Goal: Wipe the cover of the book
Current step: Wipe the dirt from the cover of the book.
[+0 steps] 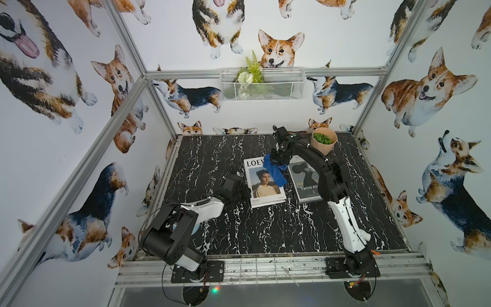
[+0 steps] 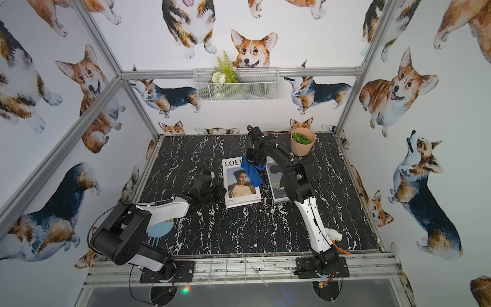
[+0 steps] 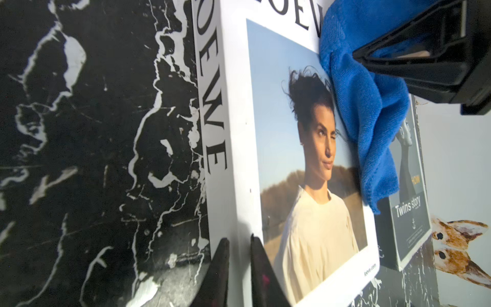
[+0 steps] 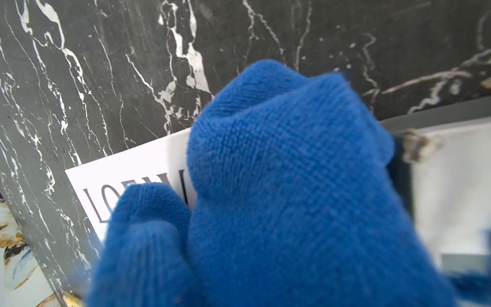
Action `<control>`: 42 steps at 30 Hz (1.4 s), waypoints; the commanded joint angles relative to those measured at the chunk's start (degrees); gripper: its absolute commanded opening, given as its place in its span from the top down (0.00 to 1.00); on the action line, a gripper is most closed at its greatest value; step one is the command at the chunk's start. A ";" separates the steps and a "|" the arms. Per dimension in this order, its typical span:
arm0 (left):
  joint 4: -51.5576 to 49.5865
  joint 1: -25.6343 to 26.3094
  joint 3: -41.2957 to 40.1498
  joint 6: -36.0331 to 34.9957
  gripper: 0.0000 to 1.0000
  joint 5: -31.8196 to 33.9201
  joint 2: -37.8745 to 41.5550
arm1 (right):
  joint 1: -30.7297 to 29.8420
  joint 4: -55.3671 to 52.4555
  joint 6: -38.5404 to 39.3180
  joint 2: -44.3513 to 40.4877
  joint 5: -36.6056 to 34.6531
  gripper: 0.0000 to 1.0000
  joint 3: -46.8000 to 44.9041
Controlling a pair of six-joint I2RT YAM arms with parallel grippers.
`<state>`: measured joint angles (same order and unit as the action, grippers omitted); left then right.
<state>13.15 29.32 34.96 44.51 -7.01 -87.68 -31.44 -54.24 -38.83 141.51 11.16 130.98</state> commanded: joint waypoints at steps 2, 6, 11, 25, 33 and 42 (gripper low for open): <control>-12.74 0.03 -0.74 -0.19 0.82 2.11 -0.96 | -4.76 -5.09 -0.63 5.90 1.37 1.00 7.10; -12.87 0.03 -0.50 -0.05 0.82 2.18 -0.91 | -5.83 -7.36 -0.17 6.66 1.79 1.00 8.28; -12.80 0.03 -0.15 0.04 0.82 2.26 -0.87 | -4.40 -3.35 2.96 -4.48 -2.93 1.00 -9.83; -11.55 0.06 -0.42 0.58 0.82 1.67 -1.80 | -11.21 11.80 -3.06 -21.41 0.46 1.00 -40.48; -11.92 0.10 -0.38 0.58 0.82 1.97 -1.27 | -12.92 10.93 -2.32 -21.91 -2.55 1.00 -42.40; -11.39 0.09 -0.59 0.44 0.82 1.86 -1.86 | -6.60 12.47 -2.11 -31.14 -3.46 1.00 -53.45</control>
<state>13.56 29.32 35.18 45.01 -7.18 -88.49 -37.34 -34.06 -40.51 110.48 12.19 79.18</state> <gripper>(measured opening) 0.181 0.087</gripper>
